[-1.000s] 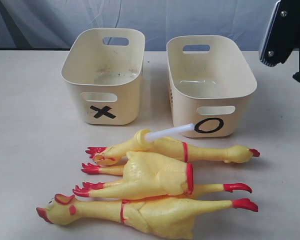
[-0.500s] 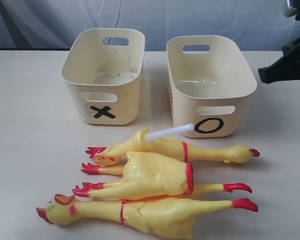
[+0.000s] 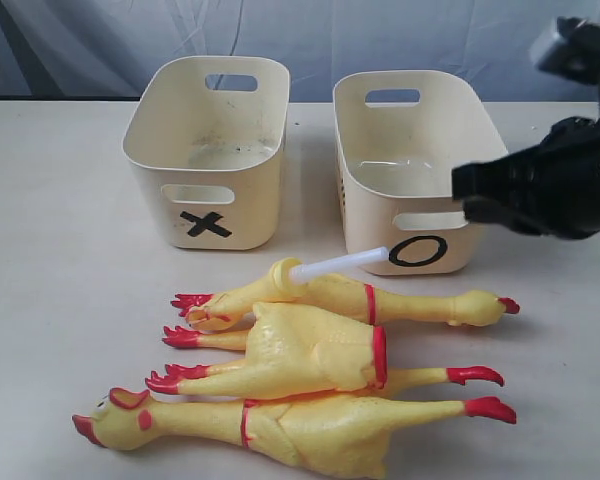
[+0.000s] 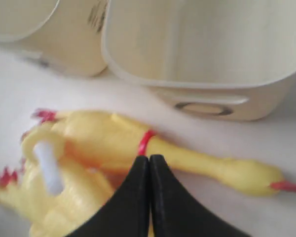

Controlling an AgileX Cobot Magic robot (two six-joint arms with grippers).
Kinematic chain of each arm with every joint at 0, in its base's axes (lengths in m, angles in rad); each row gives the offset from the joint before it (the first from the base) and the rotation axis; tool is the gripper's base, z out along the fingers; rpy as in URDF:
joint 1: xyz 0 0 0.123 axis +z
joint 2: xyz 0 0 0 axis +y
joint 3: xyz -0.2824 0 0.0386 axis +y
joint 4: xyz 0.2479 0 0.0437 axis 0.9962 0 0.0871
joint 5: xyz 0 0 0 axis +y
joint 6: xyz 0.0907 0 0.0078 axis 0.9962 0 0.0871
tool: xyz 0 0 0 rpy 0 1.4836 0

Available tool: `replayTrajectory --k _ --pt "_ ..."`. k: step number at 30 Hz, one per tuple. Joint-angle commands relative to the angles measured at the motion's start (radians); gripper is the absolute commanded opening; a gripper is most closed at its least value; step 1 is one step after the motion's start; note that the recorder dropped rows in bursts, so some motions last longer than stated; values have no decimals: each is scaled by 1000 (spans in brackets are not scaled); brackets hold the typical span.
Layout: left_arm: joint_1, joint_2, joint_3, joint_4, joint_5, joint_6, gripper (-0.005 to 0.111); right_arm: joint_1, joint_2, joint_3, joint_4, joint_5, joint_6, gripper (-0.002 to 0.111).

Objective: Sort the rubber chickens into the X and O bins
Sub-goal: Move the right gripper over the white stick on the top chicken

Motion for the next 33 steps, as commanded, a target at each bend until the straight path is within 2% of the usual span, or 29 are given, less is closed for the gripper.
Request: replayTrajectory --k 1,4,8,23,33 --pt "-4 -3 -1 0 -6 -6 0 2 29 2 366 218 -502 -1" --pt "-4 -3 -1 0 -6 -6 0 2 52 2 554 332 -680 -1" --pt "-4 -3 -1 0 -6 -6 0 2 69 2 623 356 -734 -1" --pt "-4 -3 -1 0 -6 -6 0 2 83 2 650 30 -762 -1" --pt "-4 -3 -1 0 -6 -6 0 2 110 2 495 23 -685 -1"
